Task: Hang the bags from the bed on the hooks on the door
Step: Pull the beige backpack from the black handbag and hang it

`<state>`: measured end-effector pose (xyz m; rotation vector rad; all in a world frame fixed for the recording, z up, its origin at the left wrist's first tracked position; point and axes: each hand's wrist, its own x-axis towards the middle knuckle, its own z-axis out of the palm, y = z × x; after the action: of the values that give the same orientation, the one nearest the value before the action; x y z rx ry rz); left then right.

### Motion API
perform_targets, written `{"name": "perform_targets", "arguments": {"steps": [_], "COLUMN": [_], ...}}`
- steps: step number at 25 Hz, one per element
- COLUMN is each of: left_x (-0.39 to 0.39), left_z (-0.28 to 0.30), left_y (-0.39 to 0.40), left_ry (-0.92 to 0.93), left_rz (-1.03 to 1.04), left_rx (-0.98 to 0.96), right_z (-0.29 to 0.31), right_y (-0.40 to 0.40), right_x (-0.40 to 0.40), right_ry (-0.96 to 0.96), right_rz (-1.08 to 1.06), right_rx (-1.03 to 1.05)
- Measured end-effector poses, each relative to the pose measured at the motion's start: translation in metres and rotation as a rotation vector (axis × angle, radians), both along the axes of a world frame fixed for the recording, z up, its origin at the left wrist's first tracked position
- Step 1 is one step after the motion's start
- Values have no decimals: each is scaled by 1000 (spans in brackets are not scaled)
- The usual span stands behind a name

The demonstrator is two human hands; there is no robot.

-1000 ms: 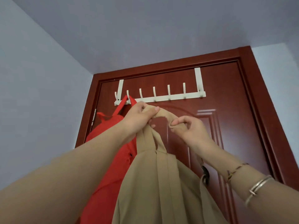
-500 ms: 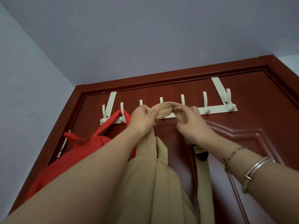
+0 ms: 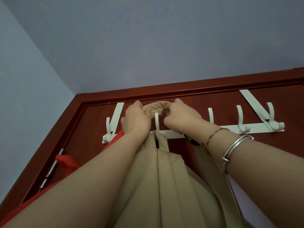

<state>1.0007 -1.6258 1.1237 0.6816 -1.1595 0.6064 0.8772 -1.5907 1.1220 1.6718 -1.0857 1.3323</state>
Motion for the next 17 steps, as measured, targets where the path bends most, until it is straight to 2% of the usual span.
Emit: {"name": "perform_targets", "arguments": {"steps": [2,4,7,12,17], "left_x": [-3,-4,-4,-6,-27], "left_z": [-12,-30,-76,-143,-199], "left_y": [0,2,6,41,99], "left_ry": [-87,-107,-178,-281,-327], "left_rz": [281,375,350,259,165], "left_rx": [99,168,224,287,353], "right_z": [-11,-31,-77,-158,-235], "right_y": [-2,-4,-12,-14,40], "right_x": [3,1,-3,-21,-74], "right_ry": [52,109,136,91,65], "right_rz": [-87,-91,13,321,494], "right_rx": [14,-17,36,116,162]}}
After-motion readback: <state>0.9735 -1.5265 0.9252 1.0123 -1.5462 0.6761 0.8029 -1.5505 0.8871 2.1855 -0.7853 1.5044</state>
